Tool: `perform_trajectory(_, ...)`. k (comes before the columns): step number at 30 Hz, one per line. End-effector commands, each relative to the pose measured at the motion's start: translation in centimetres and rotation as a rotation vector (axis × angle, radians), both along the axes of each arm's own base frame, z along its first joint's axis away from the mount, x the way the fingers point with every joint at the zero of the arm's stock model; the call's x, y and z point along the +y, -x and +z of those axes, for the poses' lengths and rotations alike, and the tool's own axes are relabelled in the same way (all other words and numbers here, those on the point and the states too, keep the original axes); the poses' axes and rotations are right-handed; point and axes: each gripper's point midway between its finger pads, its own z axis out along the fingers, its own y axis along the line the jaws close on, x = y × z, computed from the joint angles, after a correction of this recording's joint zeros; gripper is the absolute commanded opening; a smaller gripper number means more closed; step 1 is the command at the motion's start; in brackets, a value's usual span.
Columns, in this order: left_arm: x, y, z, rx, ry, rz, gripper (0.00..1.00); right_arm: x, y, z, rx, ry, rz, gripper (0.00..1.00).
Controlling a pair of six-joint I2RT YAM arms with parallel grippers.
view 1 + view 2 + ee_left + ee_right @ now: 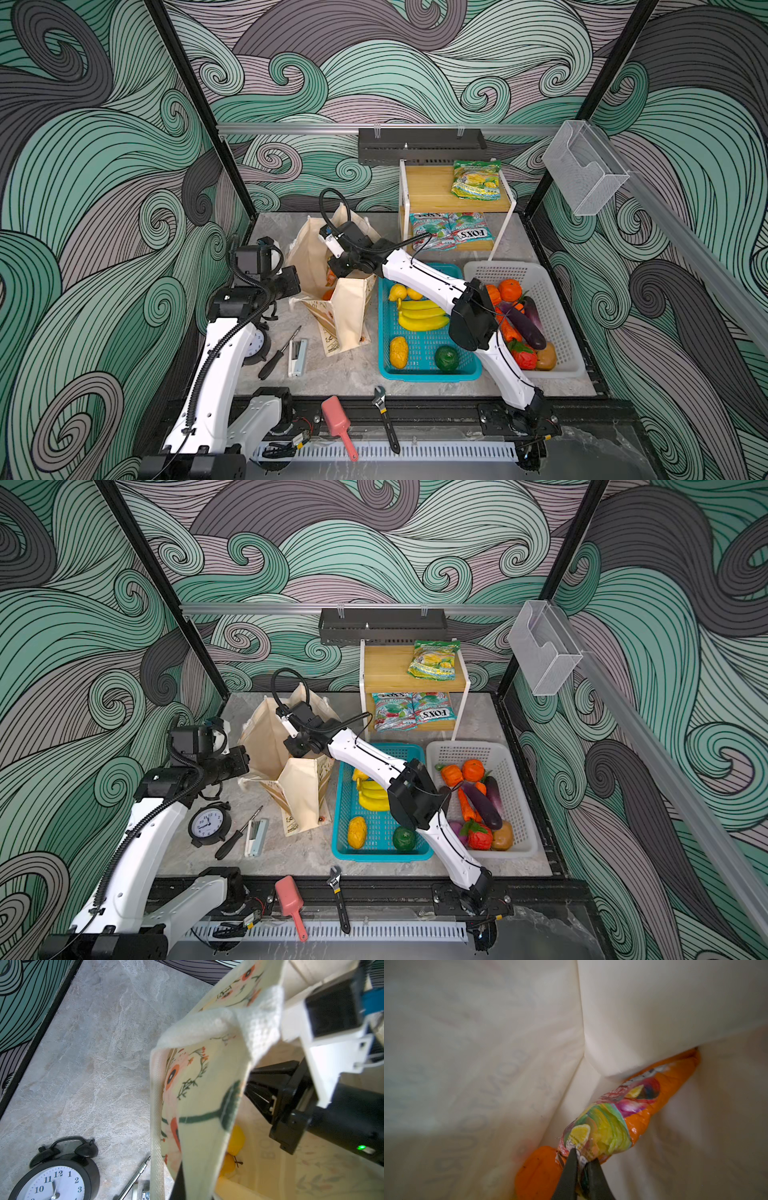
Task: Place the food into the grocery bag and tie it
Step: 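Open the right gripper to release the candy bag inside the tote, then raise the right gripper out of the tote toward the upper shelf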
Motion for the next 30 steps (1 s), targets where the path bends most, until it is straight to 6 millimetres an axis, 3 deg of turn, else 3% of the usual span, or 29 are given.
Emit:
perform_trajectory(1, -0.2, -0.1, 0.5, -0.019, 0.012, -0.016, 0.00, -2.1, -2.4, 1.7, -0.113, 0.050, -0.086, 0.22)
perform_trajectory(5, -0.2, -0.1, 0.5, -0.020, 0.013, -0.013, 0.00, -2.8, -1.8, 2.7, -0.104, 0.066, -0.093, 0.46)
perform_trajectory(8, -0.2, -0.1, 0.5, -0.020, 0.014, -0.013, 0.00, -3.9, -1.6, 3.9, -0.105, 0.092, -0.134, 0.76)
perform_trajectory(10, -0.2, -0.1, 0.5, -0.020, 0.012, -0.013, 0.00, -4.8, -1.2, 5.0, -0.097, 0.097, -0.160, 0.87)
perform_trajectory(16, -0.2, -0.1, 0.4, -0.016, 0.014, -0.012, 0.00, -6.8, 2.4, 11.2, -0.049, -0.038, -0.156, 0.90)
perform_trajectory(19, -0.2, -0.1, 0.3, -0.015, 0.014, -0.013, 0.00, -9.2, 4.0, 13.7, -0.042, -0.083, -0.196, 0.90)
perform_trajectory(20, -0.1, -0.1, 0.4, -0.017, 0.015, -0.011, 0.00, -10.2, 4.3, 14.1, -0.044, -0.085, -0.220, 0.99)
perform_trajectory(21, -0.1, -0.2, 0.4, -0.019, 0.015, -0.011, 0.00, -11.3, 4.4, 14.3, -0.045, -0.087, -0.249, 0.99)
perform_trajectory(26, -0.2, -0.1, 0.4, -0.019, 0.017, -0.011, 0.00, -14.9, 3.9, 12.2, 0.017, -0.071, -0.357, 0.97)
perform_trajectory(30, -0.1, -0.1, 0.4, -0.020, 0.015, -0.011, 0.00, -15.4, 3.3, 9.7, 0.056, -0.046, -0.395, 0.91)
